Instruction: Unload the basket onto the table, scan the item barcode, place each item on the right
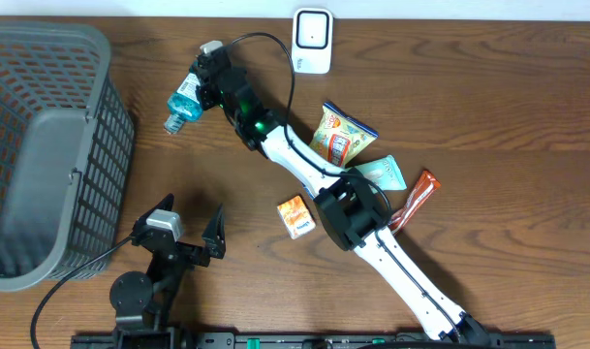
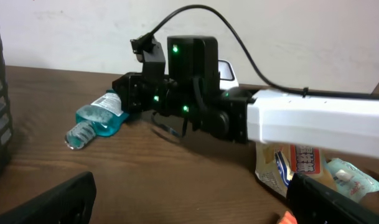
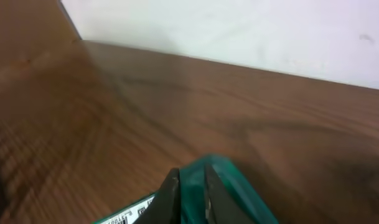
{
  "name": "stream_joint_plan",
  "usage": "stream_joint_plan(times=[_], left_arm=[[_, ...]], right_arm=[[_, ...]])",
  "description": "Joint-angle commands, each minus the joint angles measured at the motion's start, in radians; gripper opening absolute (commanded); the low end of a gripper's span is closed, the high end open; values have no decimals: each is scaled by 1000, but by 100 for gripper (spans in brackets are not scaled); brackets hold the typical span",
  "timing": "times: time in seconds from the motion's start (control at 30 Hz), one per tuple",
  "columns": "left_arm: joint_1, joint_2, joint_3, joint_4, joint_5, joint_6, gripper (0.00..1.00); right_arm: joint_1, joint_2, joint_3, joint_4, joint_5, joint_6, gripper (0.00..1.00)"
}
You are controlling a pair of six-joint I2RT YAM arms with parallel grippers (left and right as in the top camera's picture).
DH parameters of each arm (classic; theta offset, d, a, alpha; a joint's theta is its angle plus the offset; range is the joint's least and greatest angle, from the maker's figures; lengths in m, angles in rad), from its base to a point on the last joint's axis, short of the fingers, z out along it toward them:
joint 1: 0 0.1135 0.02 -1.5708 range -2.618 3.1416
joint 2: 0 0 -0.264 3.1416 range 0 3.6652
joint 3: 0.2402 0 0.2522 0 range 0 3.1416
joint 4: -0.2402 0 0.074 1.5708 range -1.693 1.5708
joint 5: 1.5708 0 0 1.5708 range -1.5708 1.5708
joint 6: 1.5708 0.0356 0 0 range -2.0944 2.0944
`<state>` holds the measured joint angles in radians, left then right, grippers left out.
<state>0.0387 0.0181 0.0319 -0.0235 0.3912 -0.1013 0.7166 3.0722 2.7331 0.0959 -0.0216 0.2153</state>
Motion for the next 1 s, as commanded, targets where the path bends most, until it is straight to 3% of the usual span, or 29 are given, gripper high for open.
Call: stream_joint_plan(times=[0.0,0.2,0.6,0.67,0.7,0.77,0.8,0.97], left_arm=[[1,1,-28,-16,17,-1,98],[1,1,-28,-16,16,-1,98],[1,1,-28,-16,16,-1,98],[1,1,-28,-16,16,-2,98],[1,1,-28,-16,16,-2,98],[1,1,-28,-16,16,-2,98],[1,1,-28,-16,17,-2,98],[1,1,-28,-16,17,-1,98]], right_arm=[[9,30,-30,-108,-37,-67,8],[10,-56,-28,-402,-3,-102,1],[5,-257,-28,-957,58,-101,2],[5,-293,-28,-1010,57,-101,9],[5,-314,-28,-1027,57,-101,17],[5,-346,-28,-1033,57,-101,52],[8,-361,-28,-1031,56,-100,65],[31,-387,-28,-998,56,-87,99]])
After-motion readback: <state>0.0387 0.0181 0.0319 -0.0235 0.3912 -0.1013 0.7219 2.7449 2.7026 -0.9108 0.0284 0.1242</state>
